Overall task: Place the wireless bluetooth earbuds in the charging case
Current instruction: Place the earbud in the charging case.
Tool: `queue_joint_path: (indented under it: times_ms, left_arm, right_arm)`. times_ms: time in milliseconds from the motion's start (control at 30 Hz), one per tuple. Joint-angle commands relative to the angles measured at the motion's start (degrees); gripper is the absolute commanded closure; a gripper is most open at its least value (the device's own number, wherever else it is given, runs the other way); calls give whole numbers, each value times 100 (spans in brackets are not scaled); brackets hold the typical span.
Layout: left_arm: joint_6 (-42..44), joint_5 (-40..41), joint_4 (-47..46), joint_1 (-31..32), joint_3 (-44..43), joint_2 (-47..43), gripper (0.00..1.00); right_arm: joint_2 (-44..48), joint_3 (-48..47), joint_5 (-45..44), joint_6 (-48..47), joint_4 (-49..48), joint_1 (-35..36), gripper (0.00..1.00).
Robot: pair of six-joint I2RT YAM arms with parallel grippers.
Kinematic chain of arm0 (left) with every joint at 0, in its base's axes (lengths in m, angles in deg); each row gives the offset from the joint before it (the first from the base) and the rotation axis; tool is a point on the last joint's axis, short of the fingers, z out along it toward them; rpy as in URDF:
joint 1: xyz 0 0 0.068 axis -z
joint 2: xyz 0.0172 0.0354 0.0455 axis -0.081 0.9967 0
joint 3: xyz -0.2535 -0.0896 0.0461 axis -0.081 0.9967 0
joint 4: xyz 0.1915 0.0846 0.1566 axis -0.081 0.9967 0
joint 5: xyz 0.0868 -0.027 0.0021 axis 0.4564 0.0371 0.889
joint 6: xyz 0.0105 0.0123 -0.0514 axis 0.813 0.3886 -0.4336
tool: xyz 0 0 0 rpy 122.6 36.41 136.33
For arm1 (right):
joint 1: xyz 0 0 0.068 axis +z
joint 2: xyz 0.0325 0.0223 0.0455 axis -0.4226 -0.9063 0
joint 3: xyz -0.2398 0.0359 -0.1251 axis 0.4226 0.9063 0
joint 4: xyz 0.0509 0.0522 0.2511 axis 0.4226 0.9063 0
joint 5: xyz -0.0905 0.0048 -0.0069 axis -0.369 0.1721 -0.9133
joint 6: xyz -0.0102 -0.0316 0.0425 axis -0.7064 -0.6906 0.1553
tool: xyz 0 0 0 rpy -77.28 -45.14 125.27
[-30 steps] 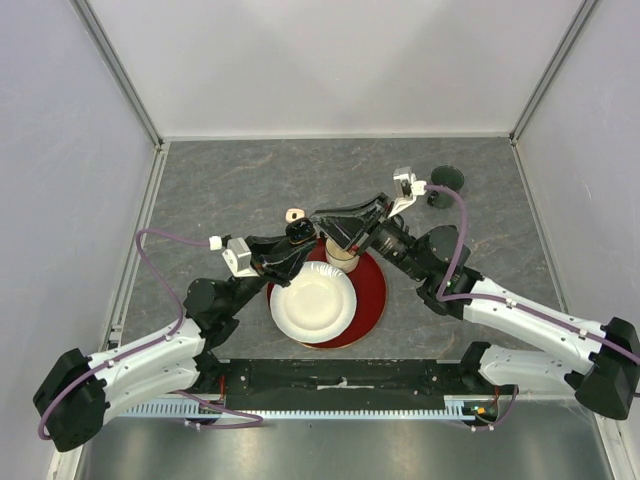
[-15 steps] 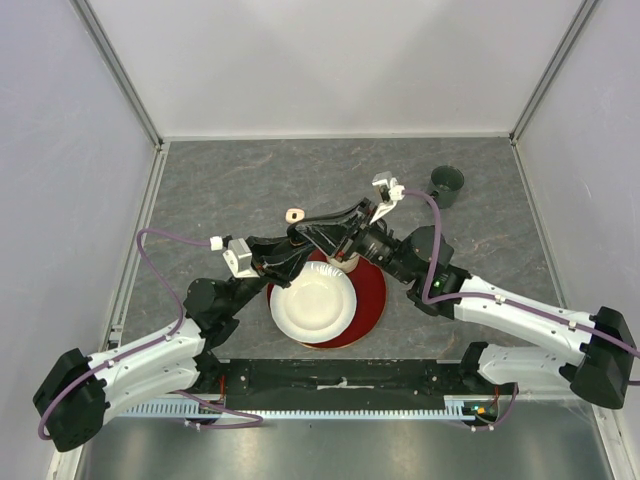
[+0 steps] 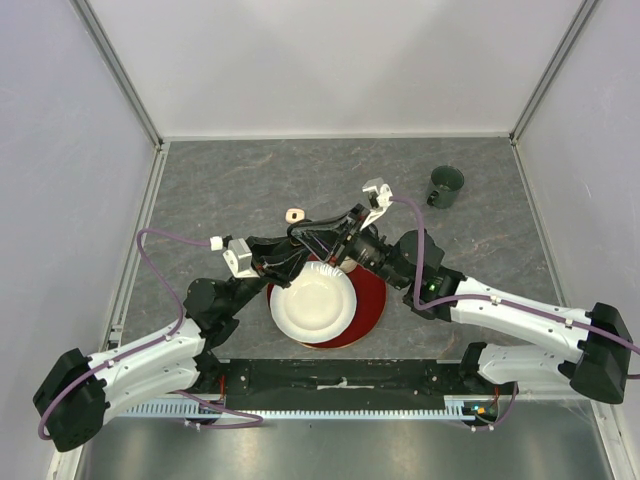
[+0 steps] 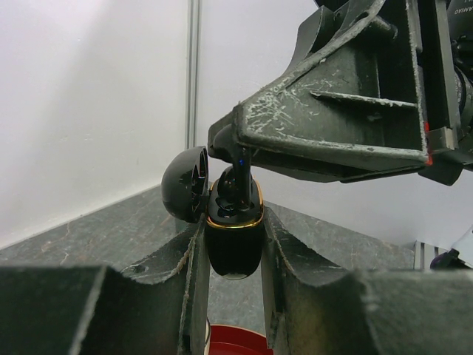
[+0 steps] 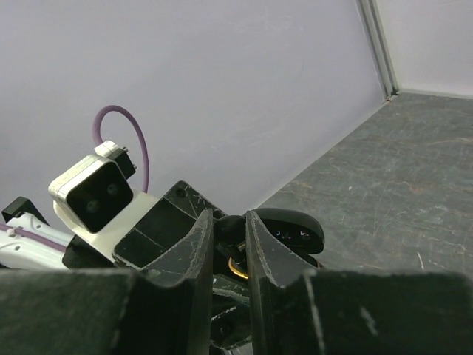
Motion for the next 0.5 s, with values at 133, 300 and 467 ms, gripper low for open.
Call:
queue_joint_path:
  times_ms: [133,300,467]
  left_arm:
    - [-41,-51,-269,-14,-124,-110,98]
    - [-32,-78,-277,-14,-124,-66,98]
    - [-32,-52,-321,-5,-98,-13,98]
  right_arm:
    - [-56,-82,-479,-97,-224,51,100]
    - [-118,-83,-453,-1,-233,51,100]
    - [-100,-65,-391,70,-260,59,100]
